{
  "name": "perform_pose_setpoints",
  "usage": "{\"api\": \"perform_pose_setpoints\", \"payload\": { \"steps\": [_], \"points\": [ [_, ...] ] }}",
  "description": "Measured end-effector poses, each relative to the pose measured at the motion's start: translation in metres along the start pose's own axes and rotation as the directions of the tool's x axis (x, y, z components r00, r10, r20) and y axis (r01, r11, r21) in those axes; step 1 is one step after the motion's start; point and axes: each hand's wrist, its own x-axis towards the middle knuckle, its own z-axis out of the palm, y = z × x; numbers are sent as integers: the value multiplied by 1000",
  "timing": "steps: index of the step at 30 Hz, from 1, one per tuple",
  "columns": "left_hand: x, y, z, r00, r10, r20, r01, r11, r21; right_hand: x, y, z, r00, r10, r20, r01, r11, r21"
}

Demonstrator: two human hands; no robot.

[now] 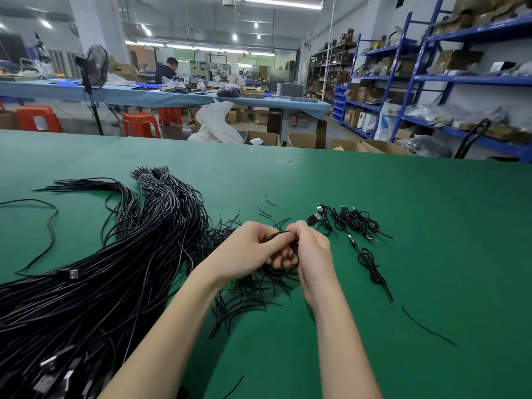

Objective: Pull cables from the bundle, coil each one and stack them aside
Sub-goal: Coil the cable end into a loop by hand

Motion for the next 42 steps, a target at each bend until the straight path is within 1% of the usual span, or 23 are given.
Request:
{"api": "perform_pose_setpoints", "payload": {
  "steps": [2,5,7,8,9,10,11,12,13,15,16,18,19,21,23,25,27,31,33,35,37,39,42],
  "points": [
    [-1,1,-5,1000,1,15,-3,997,75,2,0,-4,1000,11,-10,-11,1000,21],
    [-5,0,-10,990,-92,105,87,995,55,1,0,-9,998,53,31,-53,999,6],
    [-6,-1,-10,980,-157,121,156,988,14,-2,-5,-13,992,91,84,-82,991,-106],
    [-7,-2,-10,976,-182,122,184,983,-7,-4,-10,-16,990,107,90,-85,972,-218],
    [-7,-3,-9,971,-205,124,212,976,-40,-5,-15,-20,991,108,80,-71,924,-376],
    [-7,-3,-8,965,-229,125,242,966,-96,-7,-21,-24,995,87,48,-46,832,-553],
    [-7,-3,-8,959,-252,127,270,950,-157,-8,-27,-29,999,32,13,-13,705,-709],
    [-8,-3,-7,955,-266,128,288,937,-198,-10,-33,-32,998,-64,-17,24,586,-810],
    [-8,-3,-8,954,-272,128,294,931,-214,-11,-38,-35,986,-167,-12,77,517,-853],
    [-8,-4,-9,954,-258,151,285,937,-201,-15,-47,-42,947,-306,96,252,526,-812],
    [-9,-3,-10,955,-247,167,276,944,-179,-20,-53,-42,932,-288,219,345,523,-779],
    [-11,-2,-11,955,-228,188,252,961,-114,-23,-54,-41,886,-95,454,441,476,-761],
    [-12,-1,-12,956,-220,196,240,968,-80,-23,-51,-40,865,-13,501,450,463,-764],
    [-13,2,-13,954,-209,216,219,975,-24,-21,-44,-37,882,7,471,406,497,-767],
    [-14,4,-13,954,-212,213,209,977,35,-18,-38,-35,930,-48,364,330,544,-772],
    [-14,5,-14,959,-207,194,192,977,94,-14,-35,-34,948,-81,306,298,560,-773],
    [-12,4,-14,960,-201,193,183,977,107,-13,-34,-33,956,-95,279,280,585,-761],
    [-9,3,-13,966,-204,160,192,978,88,-13,-30,-35,970,-58,235,215,657,-723],
    [-7,3,-15,983,-160,86,131,953,272,-12,-28,-37,981,-37,193,163,700,-695],
    [-3,3,-17,998,-60,21,40,841,539,-11,-27,-37,989,-18,145,104,783,-613],
    [-3,4,-15,999,35,-28,-2,658,753,-10,-25,-34,997,-1,71,37,861,-506],
    [-4,5,-12,996,78,-31,-15,538,843,-9,-23,-32,999,33,16,-23,911,-412],
    [-3,8,-2,999,30,10,-22,446,895,-9,-21,-29,993,118,11,-109,951,-290]
  ]
}}
